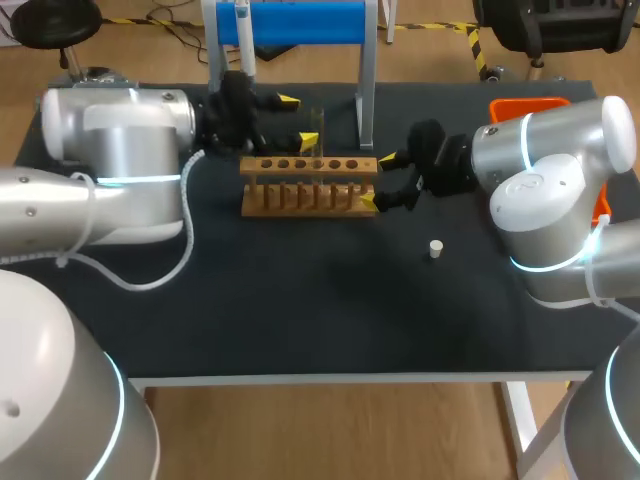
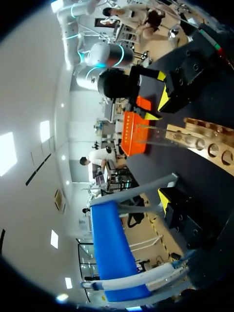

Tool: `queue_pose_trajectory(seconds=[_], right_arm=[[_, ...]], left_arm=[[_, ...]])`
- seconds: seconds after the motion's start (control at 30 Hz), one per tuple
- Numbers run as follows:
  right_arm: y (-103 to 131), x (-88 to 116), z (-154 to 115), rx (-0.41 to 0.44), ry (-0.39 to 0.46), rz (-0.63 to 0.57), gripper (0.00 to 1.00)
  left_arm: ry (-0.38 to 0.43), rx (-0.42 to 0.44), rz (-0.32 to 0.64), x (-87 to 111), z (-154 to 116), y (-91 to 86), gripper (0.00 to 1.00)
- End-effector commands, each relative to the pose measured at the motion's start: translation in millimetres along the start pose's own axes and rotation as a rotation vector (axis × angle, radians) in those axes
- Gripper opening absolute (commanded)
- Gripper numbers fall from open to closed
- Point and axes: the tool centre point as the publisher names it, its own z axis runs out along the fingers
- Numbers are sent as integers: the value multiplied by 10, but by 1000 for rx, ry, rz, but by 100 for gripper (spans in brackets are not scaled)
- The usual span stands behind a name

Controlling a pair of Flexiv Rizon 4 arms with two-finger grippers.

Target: Invert the test tube, pick up the pipette, mount the tip to pipette, aspirate from beaker and dispense into the tube, eject the tip, return the pipette, and cap with the stopper.

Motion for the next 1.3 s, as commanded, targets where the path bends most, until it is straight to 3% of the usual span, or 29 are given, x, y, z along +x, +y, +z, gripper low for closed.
queue_pose_trajectory(seconds=[0.03, 0.23, 0.47, 1.13, 1.3], right_arm=[[2, -4, -15, 2, 3, 0, 100], [2, -4, -15, 2, 3, 0, 100], [2, -4, -15, 2, 3, 0, 100], [2, -4, -15, 2, 3, 0, 100], [2, -4, -15, 2, 3, 0, 100]], left_arm=[[9, -60, 5, 34, -421, -173, 100], [-18, -116, -14, 8, -1074, -217, 100], [-153, -149, -40, 47, -1821, -214, 100], [-153, -149, -40, 47, -1821, -214, 100], [-257, -142, -44, -53, -2156, -127, 100]])
